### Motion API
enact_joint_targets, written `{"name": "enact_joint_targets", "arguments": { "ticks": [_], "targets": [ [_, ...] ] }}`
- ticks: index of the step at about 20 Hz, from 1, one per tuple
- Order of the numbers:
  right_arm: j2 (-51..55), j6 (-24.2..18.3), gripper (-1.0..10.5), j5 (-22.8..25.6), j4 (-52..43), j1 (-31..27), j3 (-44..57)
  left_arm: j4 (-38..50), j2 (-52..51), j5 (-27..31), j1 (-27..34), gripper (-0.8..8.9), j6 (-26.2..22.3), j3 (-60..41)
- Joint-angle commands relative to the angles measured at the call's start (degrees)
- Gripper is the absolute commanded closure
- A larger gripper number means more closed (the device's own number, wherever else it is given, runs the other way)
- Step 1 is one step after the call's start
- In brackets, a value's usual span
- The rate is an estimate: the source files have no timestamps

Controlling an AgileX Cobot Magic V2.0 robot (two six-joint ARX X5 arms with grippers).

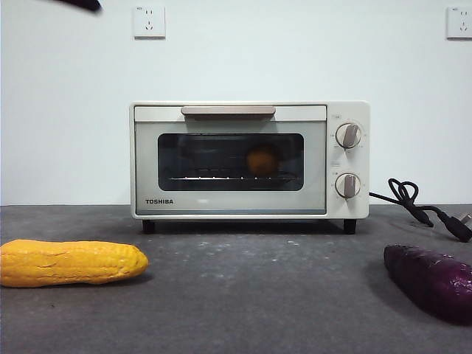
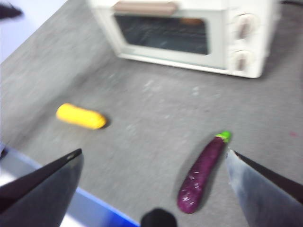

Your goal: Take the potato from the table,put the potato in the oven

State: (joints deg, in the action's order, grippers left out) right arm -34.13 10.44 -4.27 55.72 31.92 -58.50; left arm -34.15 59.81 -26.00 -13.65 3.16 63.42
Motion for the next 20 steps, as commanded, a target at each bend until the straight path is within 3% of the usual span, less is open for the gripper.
{"name": "enact_joint_targets", "arguments": {
  "ticks": [1,5,6,7,9,20],
  "targets": [
    [-0.9,-1.8,4.5,-1.9,-0.3,0.1,0.0,-4.4,-6.1,3.7,-2.3,8.21,-1.7,0.0],
    [-1.5,-2.4,4.5,-1.9,-0.3,0.1,0.0,-13.9,-14.6,8.7,-5.6,8.21,-1.8,0.0],
    [-1.5,-2.4,4.9,-1.9,-0.3,0.1,0.0,-15.7,-16.0,9.8,-6.0,8.21,-1.8,0.0],
    [-1.5,-2.4,6.1,-1.9,-0.2,0.1,0.0,-17.0,-17.1,10.3,-6.3,8.21,-1.8,0.0],
    [-1.5,-2.4,9.5,-1.9,0.1,0.1,0.0,-19.0,-18.8,10.8,-6.3,8.21,-1.8,0.0],
    [-1.5,-2.4,9.5,-1.4,0.1,0.1,0.0,-24.0,-19.5,10.8,-6.3,8.17,-1.7,0.0]
  ]
}}
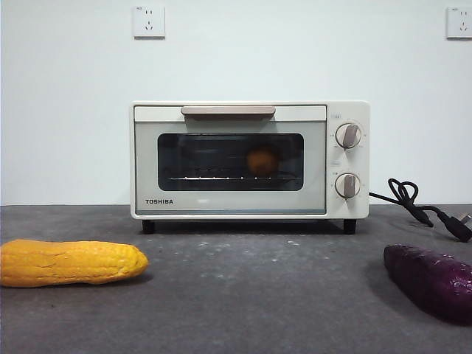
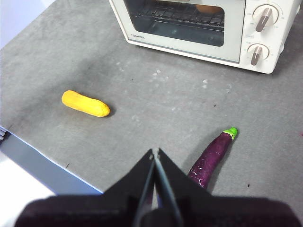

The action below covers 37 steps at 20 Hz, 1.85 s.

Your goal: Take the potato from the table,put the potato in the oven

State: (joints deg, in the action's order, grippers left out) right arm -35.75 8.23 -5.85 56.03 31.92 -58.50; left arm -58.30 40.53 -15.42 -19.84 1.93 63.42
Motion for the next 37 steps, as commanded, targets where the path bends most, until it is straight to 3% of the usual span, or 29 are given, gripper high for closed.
{"name": "enact_joint_targets", "arguments": {
  "ticks": [1,7,9,13,18,20,30,37],
  "targets": [
    [0.1,-0.2,9.5,0.2,-0.2,0.1,0.0,0.2,-0.2,0.2,-0.1,8.17,-0.5,0.0],
    [0.1,-0.2,9.5,0.2,-0.2,0.1,0.0,0.2,-0.1,0.3,-0.1,8.17,-0.6,0.0],
    [0.1,-0.2,9.5,0.2,-0.2,0.1,0.0,1.5,-0.1,3.2,-0.1,8.17,-5.4,0.0],
    [0.1,-0.2,9.5,0.2,-0.2,0.1,0.0,21.6,-1.7,15.0,2.8,8.17,-11.6,-4.0],
    [0.1,-0.2,9.5,0.2,-0.2,0.1,0.0,47.5,-12.2,15.3,14.1,8.17,-12.5,-24.8],
    [0.1,-0.2,9.5,0.2,-0.2,0.1,0.0,52.0,-16.8,15.4,16.6,8.17,-12.5,-32.8],
    [0.1,-0.2,9.5,0.2,-0.2,0.1,0.0,53.1,-36.3,15.5,22.6,8.17,-12.5,-57.6],
    [0.1,-0.2,9.5,0.2,-0.2,0.1,0.0,47.6,-40.4,15.0,22.5,8.17,-11.8,-63.3]
  ]
}}
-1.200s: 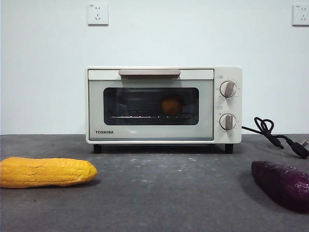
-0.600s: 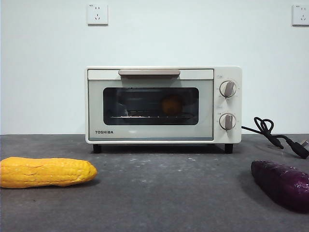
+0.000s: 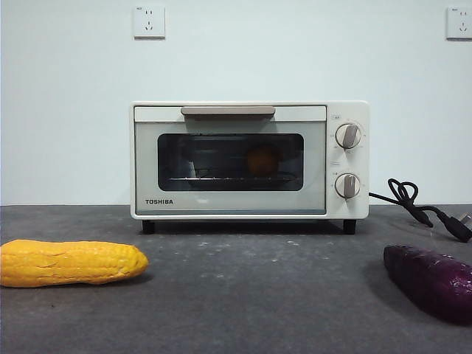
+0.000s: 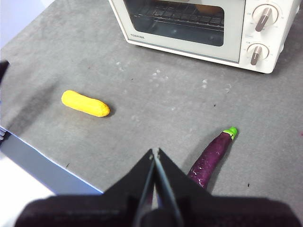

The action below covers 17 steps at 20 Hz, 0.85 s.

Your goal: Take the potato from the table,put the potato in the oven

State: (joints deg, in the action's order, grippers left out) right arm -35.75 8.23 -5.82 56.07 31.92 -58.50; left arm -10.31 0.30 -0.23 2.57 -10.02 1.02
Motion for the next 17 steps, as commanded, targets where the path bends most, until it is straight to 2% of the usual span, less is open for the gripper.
{"name": "enact_joint_targets", "arguments": {
  "ticks": [1,2,15,17],
  "targets": [
    [0.1,-0.2,9.5,0.2,-0.2,0.1,0.0,-0.3,-0.2,-0.2,0.1,8.17,1.4,-0.9],
    [0.1,-0.2,9.5,0.2,-0.2,0.1,0.0,-0.2,-0.2,-0.2,0.1,8.17,3.0,-0.9],
    [0.1,-0.2,9.5,0.2,-0.3,0.1,0.0,-0.1,-0.2,0.2,0.1,8.17,3.0,-0.9],
    [0.1,-1.4,9.5,0.2,-0.2,0.1,0.0,-0.1,-0.2,0.2,0.1,8.17,3.0,-0.9]
  ]
}}
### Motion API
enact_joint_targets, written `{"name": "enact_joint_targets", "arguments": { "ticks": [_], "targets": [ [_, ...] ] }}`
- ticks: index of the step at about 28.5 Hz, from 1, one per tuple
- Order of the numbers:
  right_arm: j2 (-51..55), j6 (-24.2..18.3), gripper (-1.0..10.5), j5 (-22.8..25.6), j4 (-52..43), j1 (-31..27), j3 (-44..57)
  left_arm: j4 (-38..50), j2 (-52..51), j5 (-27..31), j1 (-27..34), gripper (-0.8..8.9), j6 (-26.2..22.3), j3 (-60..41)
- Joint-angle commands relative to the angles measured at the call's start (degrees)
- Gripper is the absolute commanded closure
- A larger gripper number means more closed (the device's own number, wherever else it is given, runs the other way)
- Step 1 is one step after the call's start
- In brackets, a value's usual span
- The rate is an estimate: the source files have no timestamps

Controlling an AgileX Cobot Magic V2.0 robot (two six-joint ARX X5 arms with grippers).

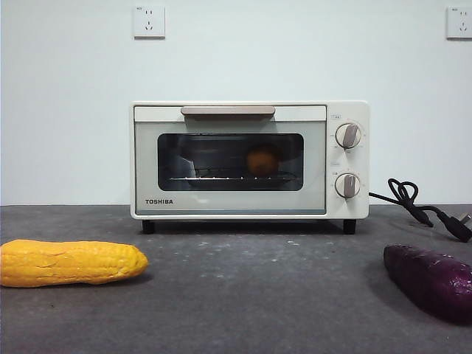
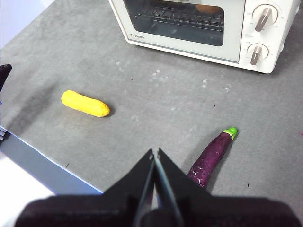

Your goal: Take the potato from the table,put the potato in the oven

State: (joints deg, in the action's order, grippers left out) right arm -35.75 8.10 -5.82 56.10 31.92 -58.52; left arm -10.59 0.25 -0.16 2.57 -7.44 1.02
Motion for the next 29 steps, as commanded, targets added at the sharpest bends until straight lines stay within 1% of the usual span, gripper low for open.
{"name": "enact_joint_targets", "arguments": {
  "ticks": [1,2,3,4,6,7,8,10,11,13,16,18,22,27,29],
  "targets": [
    [0.2,-3.2,9.5,0.9,-0.5,-0.6,0.1,0.2,-0.1,0.1,0.1,8.17,0.4,-0.9],
    [1.1,-4.4,9.5,2.7,-1.0,-2.4,0.2,0.2,-0.1,0.1,0.1,8.17,0.4,-0.9],
    [2.1,-5.5,9.5,3.1,-3.5,-5.0,0.8,0.2,-0.1,0.1,0.1,8.17,0.4,-0.9],
    [3.5,-5.7,9.5,1.1,-9.0,-8.9,2.7,0.2,-0.1,0.2,0.1,8.17,0.4,-0.9],
    [7.0,-4.5,9.5,-6.1,-17.9,-17.1,8.2,0.2,-0.1,0.1,0.1,8.17,0.4,-0.9],
    [8.7,-4.3,9.5,-7.3,-20.6,-20.2,11.1,0.2,-0.1,0.0,0.1,8.17,0.4,-0.9],
    [10.8,-4.4,9.5,-7.3,-23.9,-23.1,15.0,0.2,-0.1,0.1,0.1,8.17,0.4,-0.9],
    [15.3,-4.3,9.5,-7.3,-33.4,-26.9,24.2,0.2,-0.1,0.1,0.1,8.17,0.4,-0.9],
    [17.7,-3.9,9.5,-7.3,-38.1,-27.5,29.0,0.2,-0.1,0.1,0.1,8.17,0.4,-0.9],
    [21.1,-3.7,9.5,-7.0,-43.1,-27.6,35.3,0.2,-0.1,0.1,0.1,8.17,0.4,-0.9],
    [25.4,-3.4,9.5,-3.1,-47.9,-27.6,43.2,0.2,-0.1,0.1,0.1,8.17,0.4,-0.9],
    [27.7,-2.4,9.5,-1.0,-49.7,-27.6,47.5,0.2,-0.1,0.1,0.1,8.17,0.4,-0.9],
    [32.0,0.3,9.5,3.5,-50.1,-27.6,53.6,0.2,-0.1,0.1,0.1,8.17,0.4,-0.9],
    [34.8,1.1,9.5,3.2,-49.0,-27.6,57.4,0.2,-0.1,0.1,0.1,8.17,0.4,-0.9],
    [35.8,1.0,9.5,3.2,-46.9,-27.6,58.2,0.2,-0.1,0.1,0.1,8.17,0.4,-0.9]
  ]
}}
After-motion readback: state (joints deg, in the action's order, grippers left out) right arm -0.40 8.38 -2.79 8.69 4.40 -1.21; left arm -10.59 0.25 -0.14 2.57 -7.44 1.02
